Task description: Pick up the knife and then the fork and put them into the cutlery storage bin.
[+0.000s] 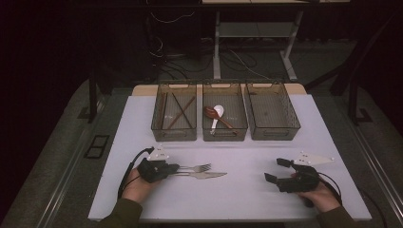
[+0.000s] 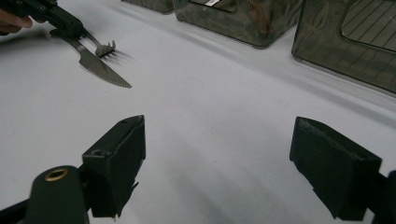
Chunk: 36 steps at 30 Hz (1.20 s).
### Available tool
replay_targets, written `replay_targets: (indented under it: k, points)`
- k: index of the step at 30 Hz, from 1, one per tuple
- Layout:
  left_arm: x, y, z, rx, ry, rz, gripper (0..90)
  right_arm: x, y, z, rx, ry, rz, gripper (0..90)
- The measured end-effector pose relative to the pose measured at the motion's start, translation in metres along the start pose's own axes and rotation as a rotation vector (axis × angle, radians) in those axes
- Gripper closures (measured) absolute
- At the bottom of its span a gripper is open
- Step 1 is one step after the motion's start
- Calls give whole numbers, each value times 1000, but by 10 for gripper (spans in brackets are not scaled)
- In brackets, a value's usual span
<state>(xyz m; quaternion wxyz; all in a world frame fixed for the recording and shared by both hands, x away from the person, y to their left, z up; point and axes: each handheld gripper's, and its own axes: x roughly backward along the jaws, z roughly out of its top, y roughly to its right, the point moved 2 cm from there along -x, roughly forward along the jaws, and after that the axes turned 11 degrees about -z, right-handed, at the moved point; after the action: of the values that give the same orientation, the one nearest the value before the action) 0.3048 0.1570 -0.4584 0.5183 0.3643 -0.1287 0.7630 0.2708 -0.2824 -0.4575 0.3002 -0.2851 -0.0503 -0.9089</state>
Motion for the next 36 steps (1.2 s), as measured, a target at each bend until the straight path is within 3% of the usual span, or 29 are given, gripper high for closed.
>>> replay_targets:
  k: [13, 21, 24, 27, 29, 36]
  points:
    - [2, 9, -2, -13, -22, -89, 893, 0, 0, 0, -1, 0, 3, 180]
    - [3, 22, -5, -31, -46, -126, 893, 1, 1, 0, -6, 1, 1, 180]
    - [3, 24, -5, -32, -48, -123, 892, 1, 1, 0, -6, 0, 0, 180]
    - [4, 28, -4, -12, -6, -128, 884, 1, 1, 0, -6, 1, -1, 180]
    - [5, 32, -2, -12, 13, -129, 830, 1, 2, 0, -6, 1, -1, 180]
    - [-1, 39, -1, -33, -14, -74, 729, 1, 2, 0, -3, 1, -2, 179]
